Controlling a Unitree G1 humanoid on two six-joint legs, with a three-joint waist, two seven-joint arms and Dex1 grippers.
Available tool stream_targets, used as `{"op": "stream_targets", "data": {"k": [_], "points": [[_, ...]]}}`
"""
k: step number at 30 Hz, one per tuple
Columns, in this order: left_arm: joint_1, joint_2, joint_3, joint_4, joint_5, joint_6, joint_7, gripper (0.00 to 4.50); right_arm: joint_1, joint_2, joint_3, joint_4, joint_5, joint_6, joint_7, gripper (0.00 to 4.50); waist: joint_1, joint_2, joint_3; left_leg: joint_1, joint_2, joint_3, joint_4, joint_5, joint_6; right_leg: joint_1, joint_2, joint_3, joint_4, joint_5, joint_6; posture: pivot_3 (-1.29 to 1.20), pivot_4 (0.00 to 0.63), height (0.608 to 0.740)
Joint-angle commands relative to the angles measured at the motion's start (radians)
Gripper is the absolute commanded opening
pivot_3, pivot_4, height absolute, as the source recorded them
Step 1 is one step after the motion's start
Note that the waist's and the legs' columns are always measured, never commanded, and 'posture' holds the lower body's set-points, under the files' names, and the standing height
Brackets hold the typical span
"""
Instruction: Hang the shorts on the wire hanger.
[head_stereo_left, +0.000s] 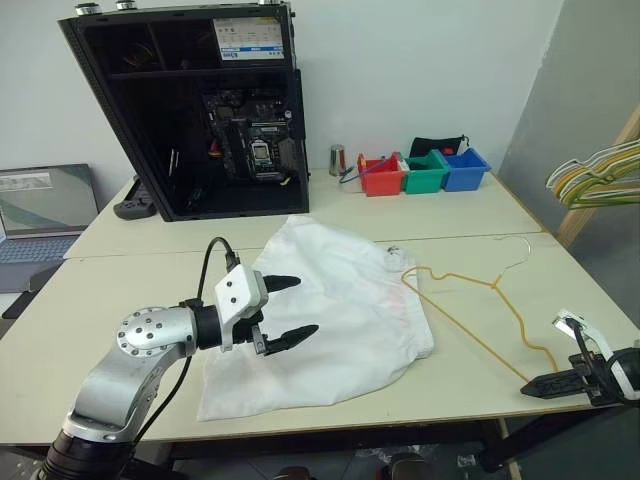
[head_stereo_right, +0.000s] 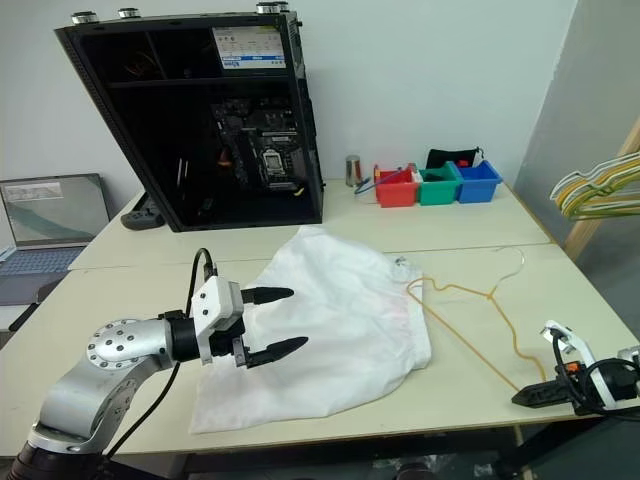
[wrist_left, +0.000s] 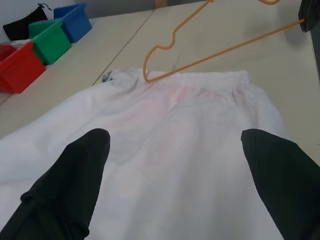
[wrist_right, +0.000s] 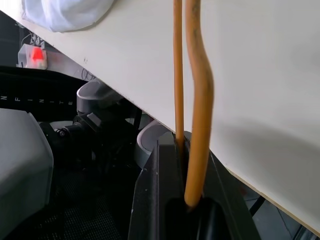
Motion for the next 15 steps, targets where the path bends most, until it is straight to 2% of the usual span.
{"op": "stream_targets", "data": {"k": [1, 5, 15], "points": [[-0.005, 0.01, 0.03, -0.021, -0.013, -0.006, 0.009, 4.49, 0.024, -0.037, -0.038, 0.033, 0.014, -0.015, -0.003, 0.0, 0.002, 0.0, 0.0, 0.0, 0.0, 0.0, 0.0, 0.0, 0.0, 0.0, 0.0, 0.0, 0.0, 0.0, 0.0, -0.08, 0.015, 0.74], [-0.027, 0.01, 0.021, 0.007, -0.005, -0.016, 0.001, 4.49, 0.083, -0.047, -0.055, 0.048, 0.022, -0.027, -0.008, 0.0, 0.006, -0.001, 0.0, 0.0, 0.0, 0.001, 0.0, 0.0, 0.0, 0.0, 0.0, 0.0, 0.0, 0.0, 0.0, -0.09, 0.019, 0.74], [-0.021, 0.02, 0.018, 0.017, 0.001, -0.033, -0.018, 4.49, 0.081, -0.027, -0.089, -0.043, 0.092, 0.015, -0.03, 0.0, 0.004, -0.002, 0.003, 0.001, 0.001, 0.002, 0.0, 0.0, 0.0, 0.0, 0.0, 0.0, 0.0, 0.0, 0.0, -0.1, 0.026, 0.74]]}}
